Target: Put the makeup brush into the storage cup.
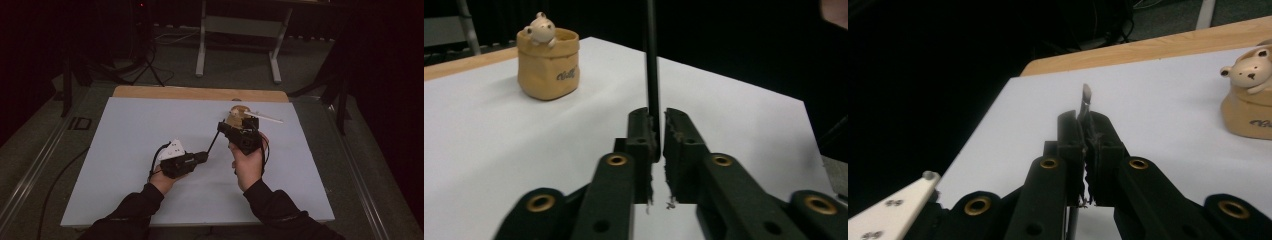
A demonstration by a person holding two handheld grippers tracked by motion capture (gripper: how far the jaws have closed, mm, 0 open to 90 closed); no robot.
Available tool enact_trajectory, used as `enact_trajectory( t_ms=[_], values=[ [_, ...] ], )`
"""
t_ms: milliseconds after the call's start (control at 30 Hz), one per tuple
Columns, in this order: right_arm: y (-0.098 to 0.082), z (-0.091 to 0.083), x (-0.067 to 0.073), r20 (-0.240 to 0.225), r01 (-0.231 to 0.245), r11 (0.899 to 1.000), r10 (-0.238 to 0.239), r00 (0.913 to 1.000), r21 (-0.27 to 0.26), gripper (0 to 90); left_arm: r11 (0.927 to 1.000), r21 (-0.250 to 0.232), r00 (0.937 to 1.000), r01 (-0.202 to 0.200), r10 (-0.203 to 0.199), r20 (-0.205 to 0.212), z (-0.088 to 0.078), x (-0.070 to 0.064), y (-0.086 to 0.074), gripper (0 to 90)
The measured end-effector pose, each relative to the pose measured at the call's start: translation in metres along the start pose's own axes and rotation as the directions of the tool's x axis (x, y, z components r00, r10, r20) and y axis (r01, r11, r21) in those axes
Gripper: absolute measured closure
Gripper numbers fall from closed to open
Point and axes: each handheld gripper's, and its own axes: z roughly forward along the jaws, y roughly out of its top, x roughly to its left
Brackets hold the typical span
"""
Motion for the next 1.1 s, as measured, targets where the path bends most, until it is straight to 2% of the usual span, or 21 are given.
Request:
enact_trajectory(
  t_ms=[67, 100, 133, 167, 233, 300, 367, 433, 533, 600, 667, 700, 767, 833, 900, 967, 1000, 1100],
  values=[
    [0.0, 0.0, -0.001, -0.001, 0.009, 1.0, -0.009, 1.0, -0.003, 86.0, 0.9999, 0.012, 1.0, -0.001, 0.001, 0.0, 0.0, -0.001, 0.003, 66.8],
    [0.001, 0.0, -0.001, 0.002, 0.022, 1.0, -0.022, 0.9997, 0.001, 86.1, 1.0, 0.007, 1.0, 0.002, -0.002, 0.006, 0.0, -0.001, 0.004, 64.8],
    [0.001, -0.001, -0.001, -0.002, 0.024, 1.0, -0.024, 0.9997, 0.001, 86.1, 0.9999, 0.014, 1.0, 0.003, -0.003, -0.007, 0.0, -0.001, 0.005, 61.8],
    [0.002, -0.001, 0.0, -0.008, 0.034, 0.999, -0.034, 0.9994, 0.006, 86.1, 0.9997, 0.021, 0.9999, 0.011, -0.011, 0.0, -0.001, -0.001, 0.006, 55.1],
    [0.003, -0.002, 0.001, 0.001, 0.071, 0.997, -0.071, 0.9975, 0.005, 86.1, 0.9993, 0.024, 0.9995, 0.028, -0.028, -0.013, -0.002, 0.0, 0.009, 46.3],
    [0.003, -0.002, 0.002, 0.001, 0.11, 0.994, -0.11, 0.9939, 0.019, 86.1, 0.9987, 0.026, 0.9989, 0.045, -0.044, -0.017, -0.005, 0.001, 0.012, 38.4],
    [0.004, -0.002, 0.003, 0.002, 0.171, 0.985, -0.171, 0.9852, 0.029, 86.1, 0.998, 0.028, 0.9982, 0.057, -0.056, -0.023, -0.008, 0.003, 0.016, 29.7],
    [0.007, -0.003, 0.0, -0.016, 0.197, 0.979, -0.197, 0.9803, 0.047, 86.1, 0.9969, 0.052, 0.9973, 0.059, -0.057, -0.047, -0.009, 0.004, 0.019, 16.0],
    [0.01, -0.005, -0.004, -0.034, 0.218, 0.974, -0.216, 0.9758, 0.058, 86.1, 0.9952, 0.057, 0.9967, 0.08, -0.079, -0.02, -0.013, 0.005, 0.023, 7.0],
    [0.011, -0.007, -0.006, -0.038, 0.235, 0.97, -0.233, 0.9718, 0.064, 86.1, 0.9941, 0.061, 0.9959, 0.089, -0.088, -0.024, -0.016, 0.005, 0.025, 5.2],
    [0.012, -0.009, -0.009, -0.048, 0.249, 0.967, -0.247, 0.9679, 0.059, 86.1, 0.9936, 0.066, 0.9957, 0.092, -0.092, -0.01, -0.018, 0.005, 0.026, 4.8],
    [0.013, -0.009, -0.011, -0.058, 0.261, 0.963, -0.257, 0.9647, 0.065, 86.1, 0.9941, 0.066, 0.9962, 0.086, -0.086, -0.016, -0.02, 0.005, 0.027, 4.1],
    [0.014, -0.011, -0.014, -0.063, 0.276, 0.959, -0.272, 0.9603, 0.067, 86.0, 0.9945, 0.067, 0.9967, 0.081, -0.081, 0.002, -0.024, 0.005, 0.028, 3.6],
    [0.015, -0.014, -0.017, -0.073, 0.287, 0.955, -0.282, 0.9565, 0.068, 86.0, 0.9948, 0.067, 0.997, 0.077, -0.077, 0.002, -0.027, 0.005, 0.028, 3.6],
    [0.016, -0.017, -0.021, -0.068, 0.312, 0.948, -0.307, 0.9492, 0.069, 86.0, 0.995, 0.068, 0.9973, 0.073, -0.073, 0.006, -0.031, 0.006, 0.027, 3.6],
    [0.018, -0.02, -0.026, -0.066, 0.319, 0.945, -0.314, 0.947, 0.072, 86.0, 0.9959, 0.053, 0.9973, 0.073, -0.074, 0.007, -0.035, 0.007, 0.026, 3.6],
    [0.019, -0.022, -0.028, -0.067, 0.327, 0.943, -0.322, 0.9443, 0.066, 86.0, 0.9973, 0.047, 0.9984, 0.057, -0.057, -0.001, -0.037, 0.007, 0.025, 3.6],
    [0.022, -0.027, -0.033, -0.056, 0.35, 0.935, -0.347, 0.9362, 0.059, 86.0, 0.9977, 0.049, 0.9989, 0.046, -0.046, 0.001, -0.042, 0.009, 0.023, 3.6]
  ],
)
